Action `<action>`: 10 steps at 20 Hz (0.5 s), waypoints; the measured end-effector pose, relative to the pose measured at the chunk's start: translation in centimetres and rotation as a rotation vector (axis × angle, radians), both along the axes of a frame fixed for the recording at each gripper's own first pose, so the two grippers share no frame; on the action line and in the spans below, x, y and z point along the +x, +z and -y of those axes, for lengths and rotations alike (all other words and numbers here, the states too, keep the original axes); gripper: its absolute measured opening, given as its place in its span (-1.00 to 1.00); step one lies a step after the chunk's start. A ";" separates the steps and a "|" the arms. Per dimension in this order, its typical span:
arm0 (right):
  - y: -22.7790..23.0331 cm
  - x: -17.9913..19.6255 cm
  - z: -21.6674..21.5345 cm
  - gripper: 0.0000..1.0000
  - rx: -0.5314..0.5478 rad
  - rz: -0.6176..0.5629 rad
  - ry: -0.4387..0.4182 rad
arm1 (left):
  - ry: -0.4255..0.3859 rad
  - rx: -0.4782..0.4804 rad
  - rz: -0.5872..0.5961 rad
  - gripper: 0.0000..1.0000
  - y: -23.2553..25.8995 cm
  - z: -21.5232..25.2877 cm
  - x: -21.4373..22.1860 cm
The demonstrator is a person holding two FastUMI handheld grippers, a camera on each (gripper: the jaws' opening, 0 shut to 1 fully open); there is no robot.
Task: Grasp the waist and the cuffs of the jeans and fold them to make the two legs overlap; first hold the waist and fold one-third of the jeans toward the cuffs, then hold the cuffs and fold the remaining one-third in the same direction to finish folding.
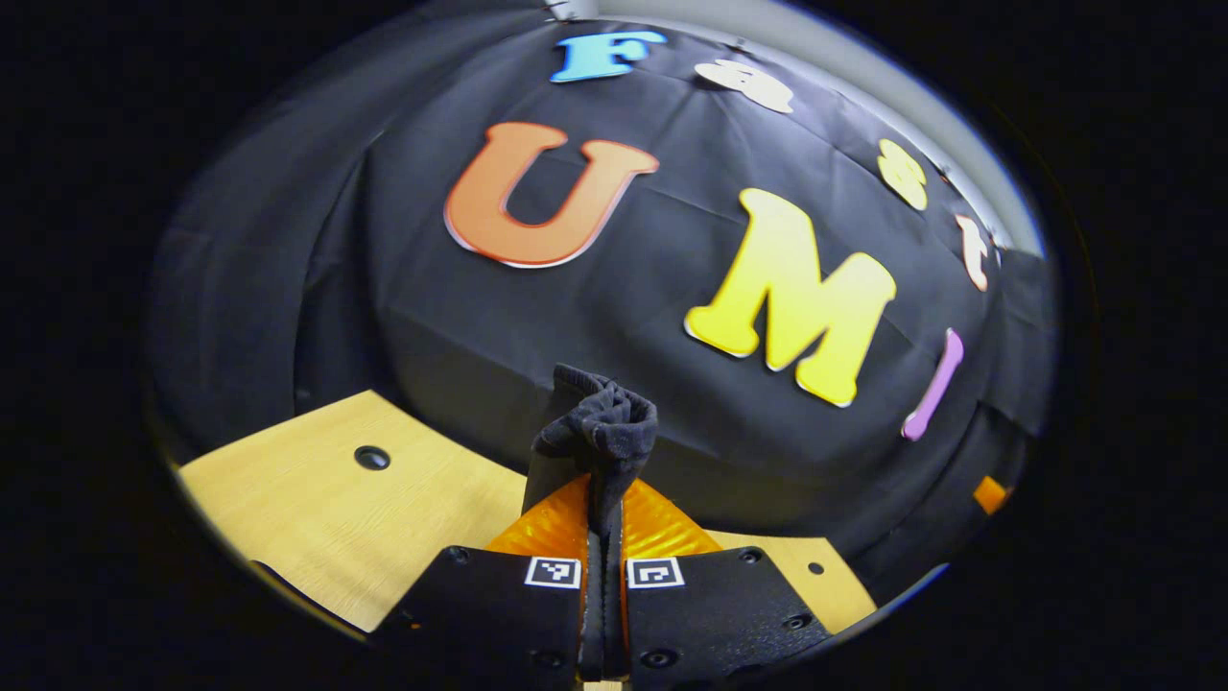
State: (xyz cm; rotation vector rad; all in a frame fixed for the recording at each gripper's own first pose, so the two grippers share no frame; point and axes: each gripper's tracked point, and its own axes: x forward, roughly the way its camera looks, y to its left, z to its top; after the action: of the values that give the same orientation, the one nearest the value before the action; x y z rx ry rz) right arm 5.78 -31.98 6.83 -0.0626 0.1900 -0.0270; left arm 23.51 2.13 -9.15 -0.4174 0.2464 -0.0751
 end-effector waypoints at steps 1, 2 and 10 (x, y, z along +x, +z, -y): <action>-0.1 -0.1 0.6 0.97 -0.001 -0.001 -0.008 | -0.046 0.051 0.006 -0.93 -0.5 2.2 -0.2; -0.3 -0.3 1.1 0.97 -0.001 -0.004 -0.015 | -0.099 0.093 0.008 -0.93 -1.2 4.5 -0.4; -2.1 -2.3 4.0 0.98 0.001 -0.043 -0.041 | -0.443 0.375 -0.122 -0.92 -12.0 18.1 -4.2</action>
State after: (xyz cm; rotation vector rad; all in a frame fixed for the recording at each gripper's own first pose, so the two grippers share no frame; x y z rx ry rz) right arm 3.52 -36.03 4.76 -0.0582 0.2346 -0.0667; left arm 19.29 -15.99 -21.19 0.0119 0.4614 -0.4322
